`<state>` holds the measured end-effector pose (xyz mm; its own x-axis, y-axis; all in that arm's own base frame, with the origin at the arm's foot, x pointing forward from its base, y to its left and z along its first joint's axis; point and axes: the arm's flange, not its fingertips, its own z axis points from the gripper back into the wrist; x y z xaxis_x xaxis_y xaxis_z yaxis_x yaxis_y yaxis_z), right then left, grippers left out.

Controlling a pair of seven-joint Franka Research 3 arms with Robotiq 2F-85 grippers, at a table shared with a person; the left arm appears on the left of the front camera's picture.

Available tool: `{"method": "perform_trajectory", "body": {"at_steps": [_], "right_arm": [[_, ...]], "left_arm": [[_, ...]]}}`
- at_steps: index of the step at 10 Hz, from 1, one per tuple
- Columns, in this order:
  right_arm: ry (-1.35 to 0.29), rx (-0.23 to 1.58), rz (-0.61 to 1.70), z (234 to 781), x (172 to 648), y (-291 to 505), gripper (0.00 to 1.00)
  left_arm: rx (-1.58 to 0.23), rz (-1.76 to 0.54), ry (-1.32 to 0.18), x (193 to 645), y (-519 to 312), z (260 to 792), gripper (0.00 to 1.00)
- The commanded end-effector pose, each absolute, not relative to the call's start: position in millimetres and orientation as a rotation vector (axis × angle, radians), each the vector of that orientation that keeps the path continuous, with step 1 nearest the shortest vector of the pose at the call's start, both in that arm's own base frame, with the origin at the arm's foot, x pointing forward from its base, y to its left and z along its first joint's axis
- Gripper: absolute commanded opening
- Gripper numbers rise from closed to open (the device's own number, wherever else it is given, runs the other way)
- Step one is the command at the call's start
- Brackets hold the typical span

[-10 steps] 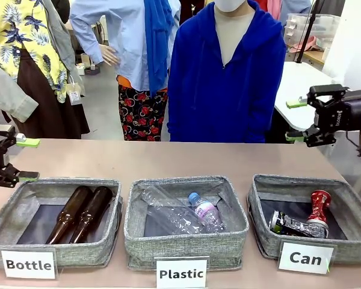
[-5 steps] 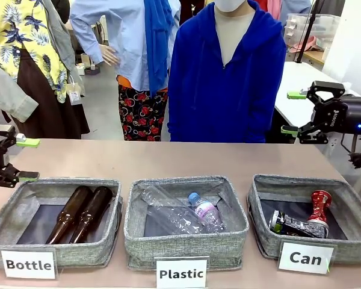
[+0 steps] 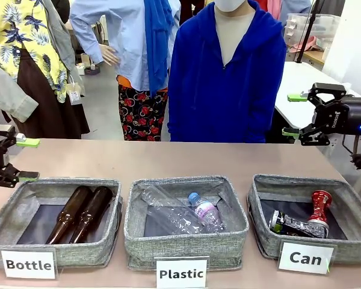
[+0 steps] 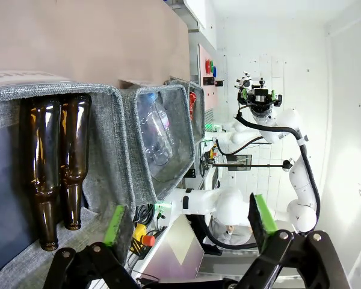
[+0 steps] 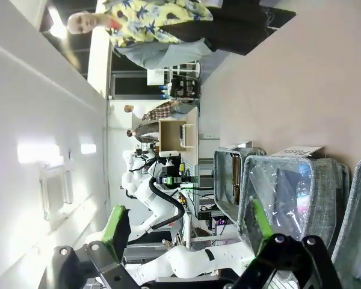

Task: Sort the can waste into the basket.
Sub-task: Pick up the can waste from the table and place it in the right Fabric basket.

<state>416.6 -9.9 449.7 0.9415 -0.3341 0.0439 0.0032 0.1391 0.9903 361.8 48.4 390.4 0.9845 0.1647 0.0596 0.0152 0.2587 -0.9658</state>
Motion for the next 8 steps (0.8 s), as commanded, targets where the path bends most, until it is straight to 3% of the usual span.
{"method": "perform_trajectory", "body": {"at_steps": [1, 8], "right_arm": [[-0.270, 1.410, -0.239, 456.0, 418.4, -12.2, 1.00], [-0.270, 1.410, -0.239, 456.0, 418.4, -12.2, 1.00]], "left_arm": [[-1.320, 0.112, -0.159, 361.6, 47.6, 392.5, 1.00], [-1.320, 0.112, -0.159, 361.6, 47.6, 392.5, 1.00]]}}
